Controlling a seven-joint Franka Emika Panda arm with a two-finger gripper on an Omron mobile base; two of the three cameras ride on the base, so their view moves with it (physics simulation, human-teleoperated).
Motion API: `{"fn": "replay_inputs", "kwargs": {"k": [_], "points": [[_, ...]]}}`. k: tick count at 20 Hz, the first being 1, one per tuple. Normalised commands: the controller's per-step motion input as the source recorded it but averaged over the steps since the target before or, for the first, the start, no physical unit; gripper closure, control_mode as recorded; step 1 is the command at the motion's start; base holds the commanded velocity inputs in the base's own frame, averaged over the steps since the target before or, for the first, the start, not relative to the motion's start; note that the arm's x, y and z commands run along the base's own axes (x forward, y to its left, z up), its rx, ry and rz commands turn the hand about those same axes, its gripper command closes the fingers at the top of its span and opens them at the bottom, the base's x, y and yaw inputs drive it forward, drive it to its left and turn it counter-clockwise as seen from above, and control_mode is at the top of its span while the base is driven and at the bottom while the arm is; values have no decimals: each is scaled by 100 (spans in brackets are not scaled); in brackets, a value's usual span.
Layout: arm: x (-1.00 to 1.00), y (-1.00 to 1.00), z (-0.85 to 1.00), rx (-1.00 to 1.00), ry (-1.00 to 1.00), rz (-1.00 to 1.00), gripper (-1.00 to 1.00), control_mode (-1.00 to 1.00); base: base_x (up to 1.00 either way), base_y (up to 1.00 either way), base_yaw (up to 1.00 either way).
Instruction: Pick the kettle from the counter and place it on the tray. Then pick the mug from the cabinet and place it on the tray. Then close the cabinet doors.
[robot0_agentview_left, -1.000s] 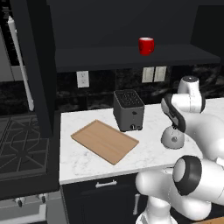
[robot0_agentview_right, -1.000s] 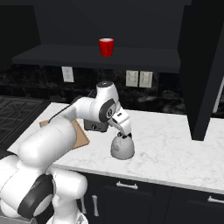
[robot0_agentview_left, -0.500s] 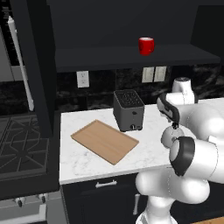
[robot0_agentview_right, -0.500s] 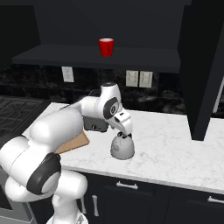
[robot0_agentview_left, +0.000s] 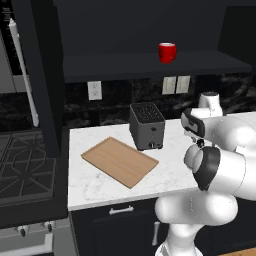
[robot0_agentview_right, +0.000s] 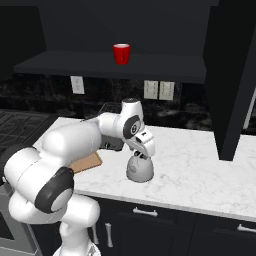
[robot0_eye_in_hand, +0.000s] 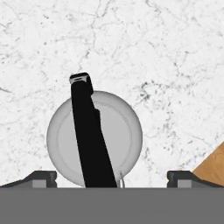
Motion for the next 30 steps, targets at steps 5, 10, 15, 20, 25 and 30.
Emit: {"fn": "replay_inputs", "kwargs": {"k": [5,10,15,20,25,30], "points": [[6,-1,-12,0,0,4,-100,-100,0,0,0],[12,0,-13,0,0,5,-100,-100,0,0,0],[1,0,-15,0,-1,7,-100,-100,0,0,0],[-13,-2,-16,0,-3,6,100,-100,0,0,0],[-7,0,-6,0,-7,6,100,-100,0,0,0],[-38,0,8,1,-23,9,100,-100,0,0,0]]}}
